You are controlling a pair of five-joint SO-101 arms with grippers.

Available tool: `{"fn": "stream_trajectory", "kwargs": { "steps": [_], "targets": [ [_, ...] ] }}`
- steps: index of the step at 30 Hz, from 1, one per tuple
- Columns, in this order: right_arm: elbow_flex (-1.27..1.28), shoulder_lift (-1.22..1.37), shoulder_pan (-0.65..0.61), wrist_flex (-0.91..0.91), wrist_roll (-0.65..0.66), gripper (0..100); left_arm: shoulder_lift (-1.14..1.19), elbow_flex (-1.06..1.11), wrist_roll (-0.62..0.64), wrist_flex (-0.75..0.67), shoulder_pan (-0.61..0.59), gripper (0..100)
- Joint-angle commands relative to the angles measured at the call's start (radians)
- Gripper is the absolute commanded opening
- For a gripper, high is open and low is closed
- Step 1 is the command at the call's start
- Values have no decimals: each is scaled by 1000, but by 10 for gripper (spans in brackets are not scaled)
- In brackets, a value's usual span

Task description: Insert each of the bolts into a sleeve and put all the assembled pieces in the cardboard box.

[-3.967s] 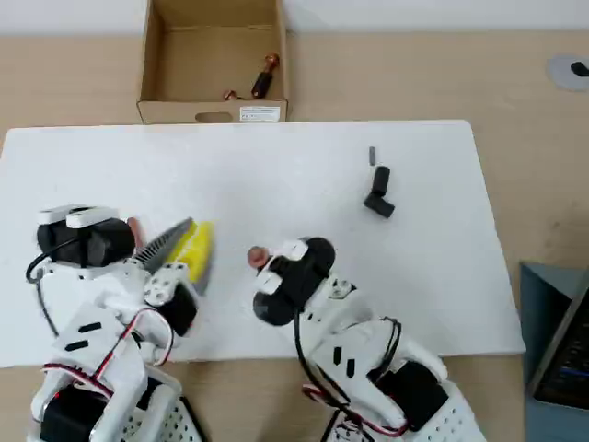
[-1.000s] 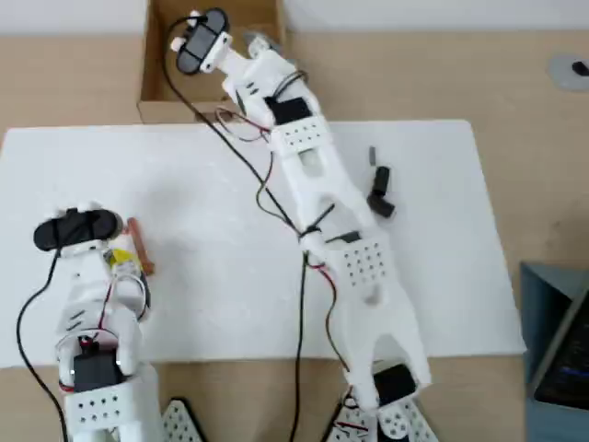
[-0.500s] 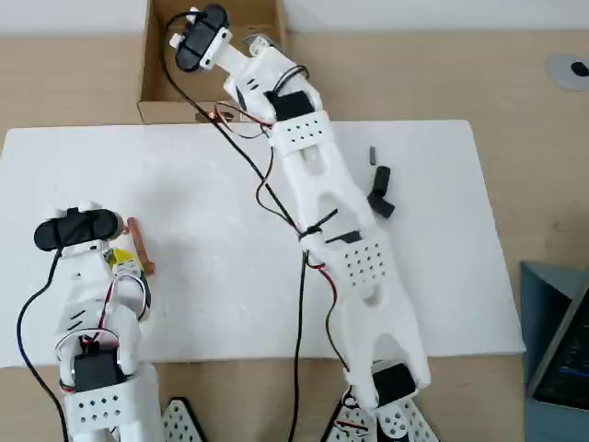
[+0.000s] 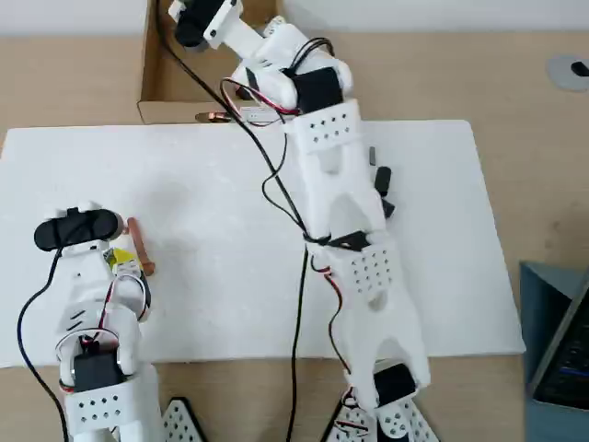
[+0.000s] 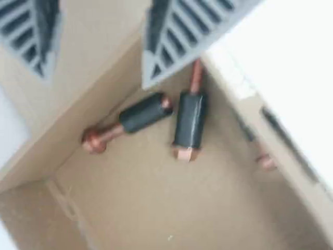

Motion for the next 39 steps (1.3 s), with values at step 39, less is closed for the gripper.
{"fn": "stream_trajectory", "kwargs": {
  "steps": [39],
  "targets": [
    [1201,-1259,380,410,-381,134,-7,12,-3,5,-3,3]
  ]
}}
